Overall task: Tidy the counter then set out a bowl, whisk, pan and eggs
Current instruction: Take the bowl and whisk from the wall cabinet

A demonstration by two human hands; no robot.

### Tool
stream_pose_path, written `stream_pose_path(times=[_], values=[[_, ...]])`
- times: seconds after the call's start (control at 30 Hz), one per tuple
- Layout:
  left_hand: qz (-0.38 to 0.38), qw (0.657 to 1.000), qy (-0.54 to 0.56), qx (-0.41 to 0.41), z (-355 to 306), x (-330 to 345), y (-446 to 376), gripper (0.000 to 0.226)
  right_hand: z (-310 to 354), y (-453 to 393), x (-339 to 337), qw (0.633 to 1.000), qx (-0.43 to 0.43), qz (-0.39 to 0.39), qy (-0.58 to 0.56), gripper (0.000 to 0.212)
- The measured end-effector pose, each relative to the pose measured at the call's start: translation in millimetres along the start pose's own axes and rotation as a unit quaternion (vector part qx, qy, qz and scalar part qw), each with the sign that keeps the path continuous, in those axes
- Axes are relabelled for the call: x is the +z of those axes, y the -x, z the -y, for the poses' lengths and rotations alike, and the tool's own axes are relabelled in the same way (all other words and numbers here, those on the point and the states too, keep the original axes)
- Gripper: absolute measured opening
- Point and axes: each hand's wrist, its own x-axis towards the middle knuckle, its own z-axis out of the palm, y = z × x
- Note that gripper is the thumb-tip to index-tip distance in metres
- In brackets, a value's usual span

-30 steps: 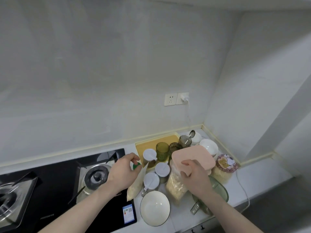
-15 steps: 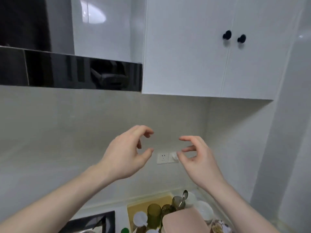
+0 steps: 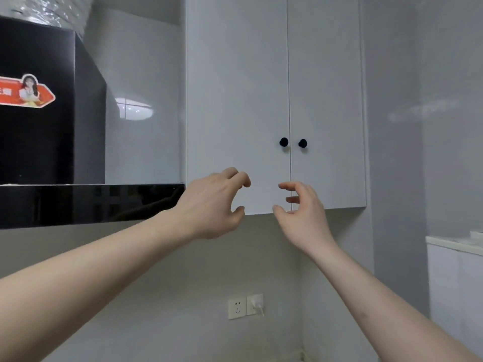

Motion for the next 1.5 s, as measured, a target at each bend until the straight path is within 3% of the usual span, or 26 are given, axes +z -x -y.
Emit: stream_pose_path(times=[0.37,0.63,1.07,1.33,1.5], values=[[0.062,0.996,-0.054,-0.038,-6,21,-154,0.064,-7,-42,-38,0.997,0.023,-0.059,0.043,0.050],[0.049,0.997,-0.040,-0.038,-15,57,-205,0.059,-28,-52,-45,0.994,0.029,-0.100,0.034,0.050],[0.016,1.000,-0.004,-0.026,-38,59,-227,0.033,-45,-52,-48,0.992,0.050,-0.116,-0.004,0.046],[-0.068,0.996,0.061,-0.008,-66,27,-201,0.018,-31,-55,-53,0.981,0.055,-0.146,-0.115,0.031],[-0.112,0.988,0.105,0.004,-76,-10,-169,0.021,-21,-58,-67,0.960,0.084,-0.173,-0.203,0.019]])
